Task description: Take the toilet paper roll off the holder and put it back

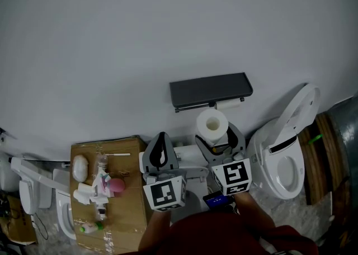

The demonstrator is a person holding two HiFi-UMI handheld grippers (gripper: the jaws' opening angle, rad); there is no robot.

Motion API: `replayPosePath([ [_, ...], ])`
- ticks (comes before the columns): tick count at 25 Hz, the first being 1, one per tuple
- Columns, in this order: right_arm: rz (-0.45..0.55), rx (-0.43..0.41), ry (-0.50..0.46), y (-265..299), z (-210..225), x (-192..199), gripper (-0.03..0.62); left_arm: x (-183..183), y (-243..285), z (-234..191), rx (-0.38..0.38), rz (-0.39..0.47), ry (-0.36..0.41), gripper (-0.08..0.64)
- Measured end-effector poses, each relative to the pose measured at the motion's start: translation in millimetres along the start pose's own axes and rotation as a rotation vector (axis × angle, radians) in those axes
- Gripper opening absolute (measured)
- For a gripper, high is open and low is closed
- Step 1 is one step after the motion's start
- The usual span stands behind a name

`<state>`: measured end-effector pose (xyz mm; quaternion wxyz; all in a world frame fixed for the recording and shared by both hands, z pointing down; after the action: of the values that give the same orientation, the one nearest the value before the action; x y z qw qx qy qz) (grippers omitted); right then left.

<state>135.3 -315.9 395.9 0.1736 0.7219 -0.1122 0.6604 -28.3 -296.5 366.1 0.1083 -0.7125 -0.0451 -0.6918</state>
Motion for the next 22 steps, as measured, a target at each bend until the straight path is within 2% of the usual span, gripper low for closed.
replayPosePath([
  [14,-0.017,0.001,-0.003,3.8,-3.5,6.3,0.393,4.0,0.6,-4.1,-0.01,0.0,0.004,0.006],
  [18,-0.015,0.005,0.013,3.7,-2.7,6.1,0.393,2.7,0.2,1.0,0.021,0.031,0.002,0.006],
  [22,0.003,0.003,0.013,2.8,-1.7,-3.5,0.393,5.0,-0.3,4.8,0.031,0.023,-0.017,0.006],
])
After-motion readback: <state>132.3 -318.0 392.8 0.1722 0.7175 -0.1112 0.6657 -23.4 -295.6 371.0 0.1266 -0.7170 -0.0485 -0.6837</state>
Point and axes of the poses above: the fingertips, and each gripper's own axes: y forward along the fingers, z to its right, x out of its underside, the point moved 6 cm from there along -y, backward along the fingers, and after that the axes turned 1 degree about x, right-handed, at the moved point
